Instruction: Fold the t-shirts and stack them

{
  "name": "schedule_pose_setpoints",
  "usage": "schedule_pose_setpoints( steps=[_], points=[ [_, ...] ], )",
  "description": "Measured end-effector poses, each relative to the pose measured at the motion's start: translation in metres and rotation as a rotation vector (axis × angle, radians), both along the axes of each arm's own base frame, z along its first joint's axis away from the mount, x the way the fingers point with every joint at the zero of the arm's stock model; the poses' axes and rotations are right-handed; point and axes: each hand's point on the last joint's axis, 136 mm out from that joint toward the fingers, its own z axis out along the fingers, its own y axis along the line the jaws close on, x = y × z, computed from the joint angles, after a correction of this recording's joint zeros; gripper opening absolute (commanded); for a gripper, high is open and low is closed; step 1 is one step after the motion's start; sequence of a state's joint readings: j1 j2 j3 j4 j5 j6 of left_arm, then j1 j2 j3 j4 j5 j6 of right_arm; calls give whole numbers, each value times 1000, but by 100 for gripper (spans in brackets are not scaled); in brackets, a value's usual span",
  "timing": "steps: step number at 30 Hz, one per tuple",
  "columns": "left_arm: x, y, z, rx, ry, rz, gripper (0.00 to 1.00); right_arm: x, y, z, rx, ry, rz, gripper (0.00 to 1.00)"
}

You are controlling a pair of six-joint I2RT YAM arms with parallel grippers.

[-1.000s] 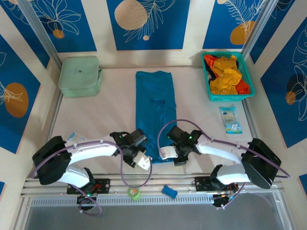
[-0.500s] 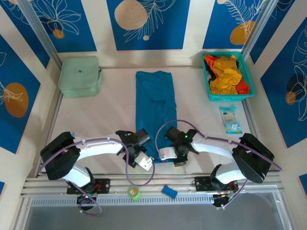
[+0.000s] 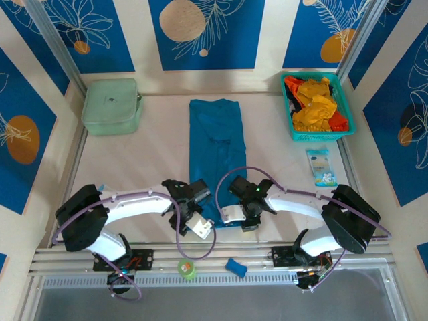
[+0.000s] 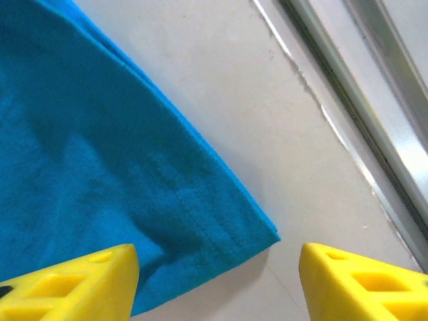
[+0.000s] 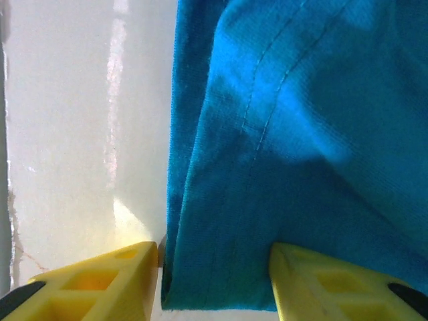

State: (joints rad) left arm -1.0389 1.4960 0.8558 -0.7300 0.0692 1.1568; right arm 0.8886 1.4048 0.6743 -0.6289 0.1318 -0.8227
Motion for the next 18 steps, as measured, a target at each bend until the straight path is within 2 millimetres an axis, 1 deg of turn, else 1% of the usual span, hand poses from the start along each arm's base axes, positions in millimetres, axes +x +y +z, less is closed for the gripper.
schedule_pose_setpoints(
  steps=[2, 6, 11, 16, 18],
  points=[
    [-5, -1, -2, 4, 12, -15, 61, 0, 0, 0, 0, 0, 0, 48],
    [-12, -2, -11, 33, 38, -35, 61, 0, 0, 0, -1, 0, 0, 48],
    [-9, -4, -20, 47, 35, -38, 59, 0, 1, 0, -4, 3, 0, 46],
    [-5, -4, -23, 52, 15, -42, 52, 1, 1, 0, -6, 6, 1, 42],
    [-2, -4, -25, 56, 10, -36, 47, 0, 1, 0, -6, 7, 1, 40]
  ],
)
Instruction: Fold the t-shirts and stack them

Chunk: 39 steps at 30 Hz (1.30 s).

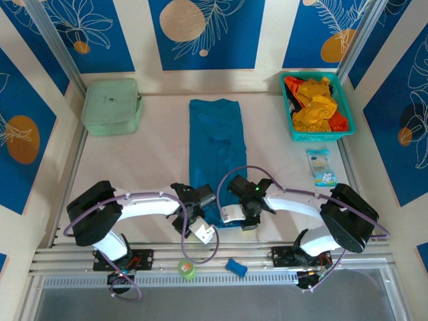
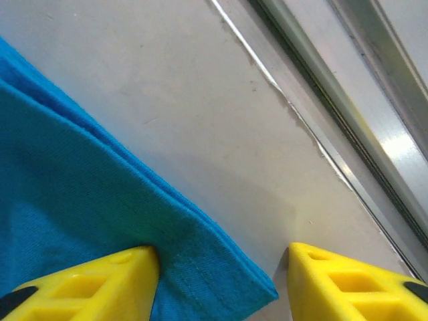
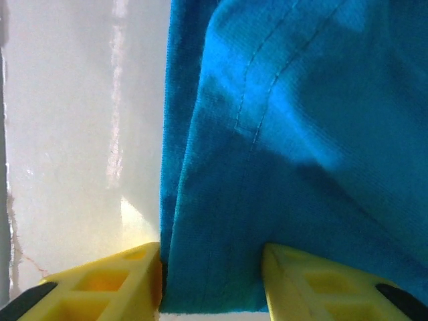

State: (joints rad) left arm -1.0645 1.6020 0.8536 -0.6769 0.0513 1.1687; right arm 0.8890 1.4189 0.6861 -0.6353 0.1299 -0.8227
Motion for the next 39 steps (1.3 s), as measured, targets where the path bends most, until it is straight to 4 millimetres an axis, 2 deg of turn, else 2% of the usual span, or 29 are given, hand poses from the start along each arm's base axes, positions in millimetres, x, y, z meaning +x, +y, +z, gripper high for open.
schedule_pose_setpoints(
  steps=[5, 10, 12, 18, 21, 22, 25, 28, 30, 32, 39],
  points=[
    [5, -2, -2, -4, -7, 16, 30, 1, 2, 0, 6, 0, -8, 26],
    [4, 1, -3, 8, 6, 30, 0, 0, 4, 1, 15, 4, -11, 9],
    [4, 1, -2, 9, 7, 26, 0, -1, 5, 1, 19, 7, -12, 0],
    [4, 1, 4, -38, -19, 38, 0, -13, 1, 7, 21, 28, 1, 0],
    [5, 2, 9, -74, -56, 57, 0, -22, 3, 20, 62, 24, 19, 0],
    [12, 0, 10, -88, -97, 65, 0, -24, 4, 25, 80, 20, 24, 0],
    [35, -12, 31, -175, -225, 115, 0, -31, 6, 44, 147, 8, 32, 0],
    [52, -22, 62, -284, -328, 156, 0, -32, 5, 59, 196, -19, 28, 0],
    [61, -25, 80, -342, -383, 177, 0, -27, 3, 68, 220, -33, 6, 0],
    [71, -27, 89, -364, -411, 199, 0, -15, 3, 78, 240, -55, -29, 0],
    [124, -27, 123, -406, -500, 295, 0, 55, 1, 121, 304, -187, -163, 0]
  ],
)
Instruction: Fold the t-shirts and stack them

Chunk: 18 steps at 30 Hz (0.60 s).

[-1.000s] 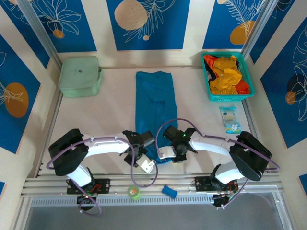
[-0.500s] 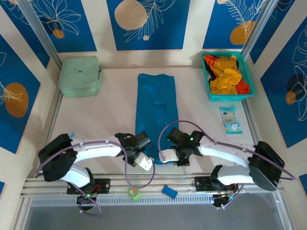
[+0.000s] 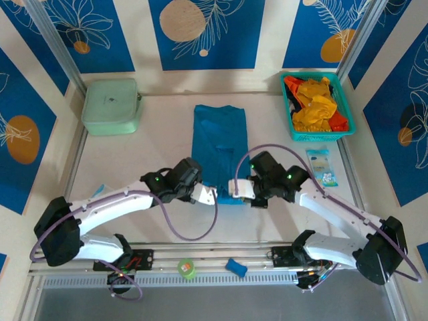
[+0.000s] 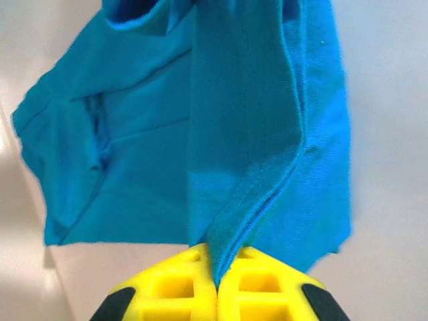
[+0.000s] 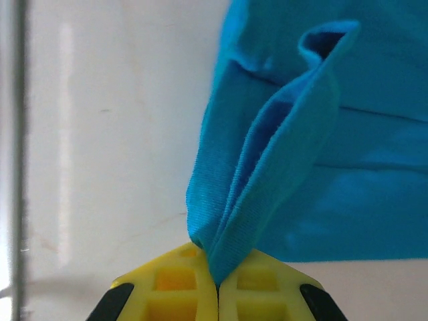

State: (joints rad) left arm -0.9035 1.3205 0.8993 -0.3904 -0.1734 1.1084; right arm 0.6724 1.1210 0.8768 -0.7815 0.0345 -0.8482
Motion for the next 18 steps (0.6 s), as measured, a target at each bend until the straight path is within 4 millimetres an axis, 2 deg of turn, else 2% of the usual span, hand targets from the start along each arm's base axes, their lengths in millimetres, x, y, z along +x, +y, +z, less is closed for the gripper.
schedule_pose_setpoints(
  steps=[5, 8, 14, 18],
  points=[
    [42, 0, 18, -35, -46, 64, 0, 50, -7, 13, 2, -59, -86, 0],
    [66, 2, 21, -43, -61, 105, 0, 75, -10, 11, -2, -81, -128, 0],
    [109, 0, 20, -53, -89, 155, 0, 121, -11, -1, -23, -132, -194, 0],
    [129, -5, 12, -50, -98, 168, 0, 148, -11, -5, -31, -167, -224, 0]
  ],
)
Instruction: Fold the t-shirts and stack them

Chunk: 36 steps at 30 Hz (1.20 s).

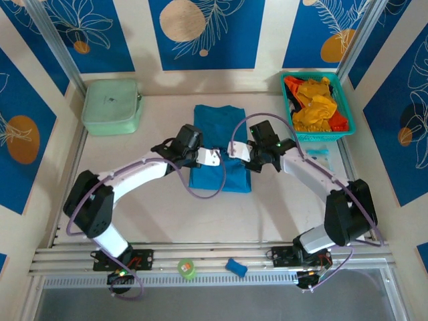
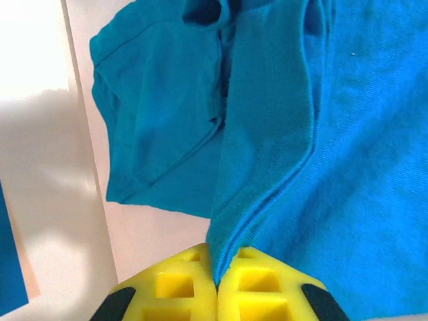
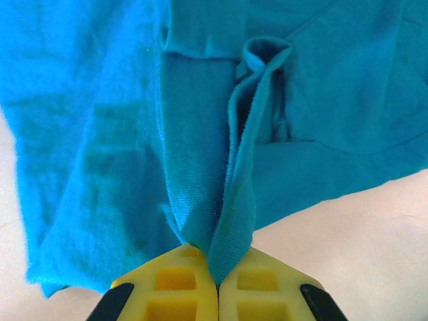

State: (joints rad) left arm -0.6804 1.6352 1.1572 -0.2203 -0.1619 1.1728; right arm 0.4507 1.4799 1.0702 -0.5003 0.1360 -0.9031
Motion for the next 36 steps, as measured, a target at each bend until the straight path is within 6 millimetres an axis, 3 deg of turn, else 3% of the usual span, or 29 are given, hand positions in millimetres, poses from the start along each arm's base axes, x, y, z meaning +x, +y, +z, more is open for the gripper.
schedule_pose_setpoints(
  steps=[6, 15, 17, 20, 23, 26, 31, 36],
  points=[
    [19, -7, -23, 23, 3, 5, 0, 36, 0, -10, -27, -25, -20, 0],
    [50, -2, -52, 61, -12, 74, 2, 72, -7, -36, -59, -6, -64, 0],
    [57, 0, -55, 66, -17, 90, 17, 77, -6, -42, -62, 1, -73, 5],
    [66, 0, -59, 60, -32, 114, 43, 84, -6, -50, -57, 7, -96, 22],
    [72, 0, -61, 58, -50, 132, 56, 89, -7, -57, -45, 11, -136, 35],
    [80, 1, -57, 40, -83, 169, 64, 97, -8, -58, -17, 2, -180, 46],
    [102, 6, -39, -11, -173, 263, 75, 115, -16, -48, 38, -36, -258, 48],
    [121, 20, -18, -109, -239, 385, 79, 130, -26, -39, 82, -77, -330, 49]
  ],
)
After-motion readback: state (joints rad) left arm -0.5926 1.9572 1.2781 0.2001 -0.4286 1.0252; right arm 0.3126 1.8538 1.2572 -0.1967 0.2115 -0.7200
